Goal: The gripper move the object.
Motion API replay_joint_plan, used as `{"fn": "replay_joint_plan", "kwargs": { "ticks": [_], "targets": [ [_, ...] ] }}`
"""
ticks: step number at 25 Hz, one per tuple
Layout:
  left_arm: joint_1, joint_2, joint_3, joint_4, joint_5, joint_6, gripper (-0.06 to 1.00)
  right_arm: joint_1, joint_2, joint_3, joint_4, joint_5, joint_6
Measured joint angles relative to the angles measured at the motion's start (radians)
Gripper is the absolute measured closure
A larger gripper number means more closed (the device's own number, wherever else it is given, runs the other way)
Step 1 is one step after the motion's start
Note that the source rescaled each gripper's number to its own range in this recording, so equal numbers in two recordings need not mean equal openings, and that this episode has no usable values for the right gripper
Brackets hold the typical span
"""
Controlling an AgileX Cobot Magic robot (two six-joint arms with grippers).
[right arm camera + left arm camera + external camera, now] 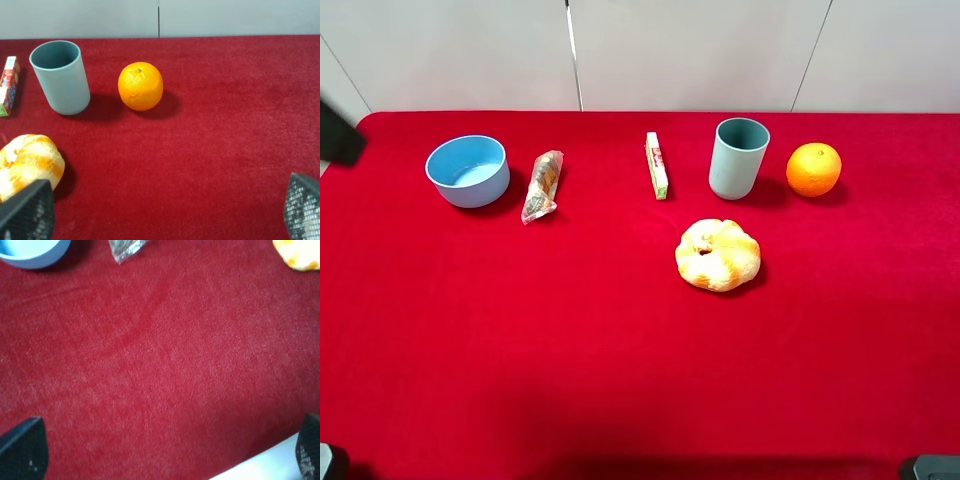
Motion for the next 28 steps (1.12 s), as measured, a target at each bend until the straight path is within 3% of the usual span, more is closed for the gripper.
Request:
{"fn": "replay_joint_plan", "kwargs": {
  "ticks": [9,12,21,28],
  "targets": [
    [0.154,-0.252,0.209,-0.004,-0.016,0.014,-0.06,0.0,0.0,0.0,0.0,0.0,0.0],
    [0.257,-0.371,0.288,-0.004,-0.061,0.083,-0.06,0.0,0.0,0.0,0.0,0.0,0.0],
    [0.466,-0.586,0.38,-0.004,-0.104,0.22,-0.06,0.0,0.0,0.0,0.0,0.0,0.0],
    [0.507,-0.748,0.48,-0.008,-0.123,0.23,-0.06,0.0,0.0,0.0,0.0,0.0,0.0]
  ]
}}
